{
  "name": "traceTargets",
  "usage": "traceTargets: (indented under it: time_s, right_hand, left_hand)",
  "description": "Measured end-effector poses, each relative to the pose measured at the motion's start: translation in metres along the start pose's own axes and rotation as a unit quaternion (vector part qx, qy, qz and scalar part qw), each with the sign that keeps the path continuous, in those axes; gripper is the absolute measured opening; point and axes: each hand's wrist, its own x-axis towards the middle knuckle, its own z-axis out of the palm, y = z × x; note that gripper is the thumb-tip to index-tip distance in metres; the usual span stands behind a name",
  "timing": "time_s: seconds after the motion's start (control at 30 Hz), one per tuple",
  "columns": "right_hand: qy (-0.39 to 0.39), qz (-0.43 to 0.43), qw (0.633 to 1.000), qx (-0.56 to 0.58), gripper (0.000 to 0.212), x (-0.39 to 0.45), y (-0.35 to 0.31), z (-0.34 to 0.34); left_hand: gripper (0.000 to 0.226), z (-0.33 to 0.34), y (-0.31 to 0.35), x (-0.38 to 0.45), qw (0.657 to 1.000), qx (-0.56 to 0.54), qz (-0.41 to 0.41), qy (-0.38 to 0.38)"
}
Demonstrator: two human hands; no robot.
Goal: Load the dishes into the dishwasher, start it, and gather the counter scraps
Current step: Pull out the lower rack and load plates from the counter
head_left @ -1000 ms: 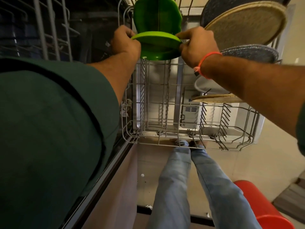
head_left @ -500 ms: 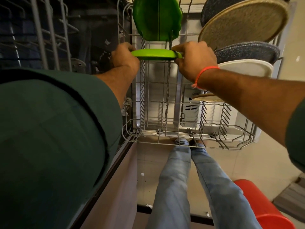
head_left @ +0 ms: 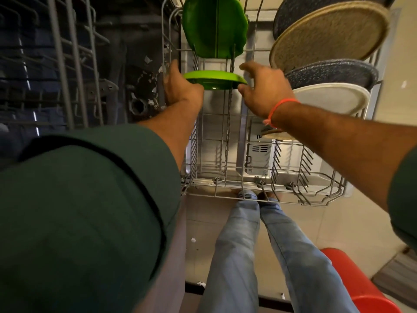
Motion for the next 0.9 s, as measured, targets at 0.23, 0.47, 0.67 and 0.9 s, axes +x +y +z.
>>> traceTargets:
  time_s: [0.23, 0.47, 0.67, 0.9]
  right_hand:
    - [0.012, -0.022, 0.998, 0.064, 0.059, -0.046, -0.014, -0.01]
    - [0.018, -0.002, 0.992, 0.127, 0.064, -0.117, -0.045, -0.042]
    - [0.008, -0.003, 0.98, 0.196, 0.066, -0.191, -0.07, -0.089]
    - [-0.003, -0.033, 0.964, 0.263, 0.066, -0.287, -0.098, -0.165]
  left_hand:
    - [0.096, 0.004, 0.004, -0.089, 0.974, -0.224, -0.042, -0.008]
    - [0.076, -0.031, 0.0, -0.189, 0.933, -0.349, -0.082, -0.024]
    - [0.067, -0.084, 0.007, -0.266, 0.914, -0.399, -0.064, -0.032]
    - [0.06, -0.158, 0.024, -0.368, 0.899, -0.433, 0.009, -0.061]
